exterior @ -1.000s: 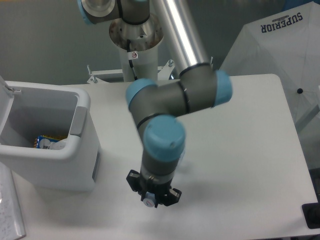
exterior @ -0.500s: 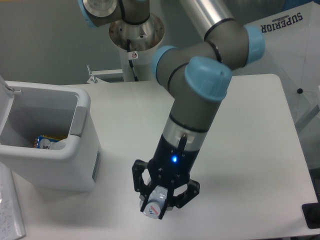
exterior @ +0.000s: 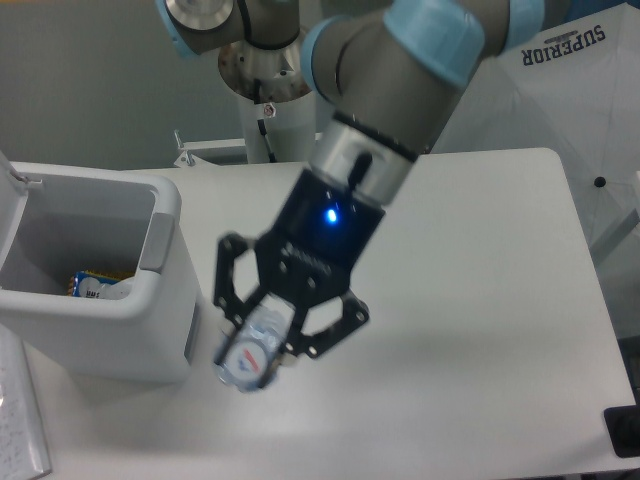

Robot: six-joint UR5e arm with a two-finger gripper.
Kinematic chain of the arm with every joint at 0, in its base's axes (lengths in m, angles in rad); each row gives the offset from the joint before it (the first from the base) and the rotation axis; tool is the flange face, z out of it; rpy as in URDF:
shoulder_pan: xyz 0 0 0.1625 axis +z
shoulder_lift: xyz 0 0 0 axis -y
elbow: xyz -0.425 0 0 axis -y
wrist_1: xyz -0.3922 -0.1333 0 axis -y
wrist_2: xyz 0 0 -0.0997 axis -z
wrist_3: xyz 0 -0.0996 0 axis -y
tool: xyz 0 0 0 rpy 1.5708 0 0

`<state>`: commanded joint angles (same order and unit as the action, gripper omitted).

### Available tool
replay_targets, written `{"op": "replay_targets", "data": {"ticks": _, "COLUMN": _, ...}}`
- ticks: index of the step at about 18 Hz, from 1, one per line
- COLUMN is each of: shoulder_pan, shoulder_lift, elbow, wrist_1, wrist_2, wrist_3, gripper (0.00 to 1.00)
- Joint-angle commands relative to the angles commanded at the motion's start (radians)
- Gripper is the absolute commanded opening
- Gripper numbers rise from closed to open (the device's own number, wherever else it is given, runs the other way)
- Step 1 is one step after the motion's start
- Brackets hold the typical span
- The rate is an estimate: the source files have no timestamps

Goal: Place the trash in the trash can
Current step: 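Lift the bottle by its cap end and carry it over the bin, then lower the bottle into the bin and open the gripper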

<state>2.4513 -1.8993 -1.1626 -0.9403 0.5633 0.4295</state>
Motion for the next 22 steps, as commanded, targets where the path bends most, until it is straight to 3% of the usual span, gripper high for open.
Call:
{"op": "replay_targets", "data": {"ticks": 5, "shoulder_pan": -0.011, "shoulder_lift": 0.069, "elbow": -0.074, "wrist_1": 0.008, "wrist_2": -0.098, "wrist_3": -0.011, "gripper": 0.06}}
{"op": "replay_targets", "data": {"ticks": 15, "shoulder_pan": -0.090, "shoulder_lift": 0.095, "elbow": -0.083, "wrist_1": 0.028, "wrist_2": -0.105, "wrist_3": -0.029, "gripper": 0.07}}
{"op": "replay_targets", "data": {"ticks": 22, "shoulder_pan": -0.141, "shoulder_lift": 0.112, "elbow": -0.147, "wrist_1": 0.040, "wrist_2": -0.151, "wrist_3": -0.018, "gripper": 0.07}}
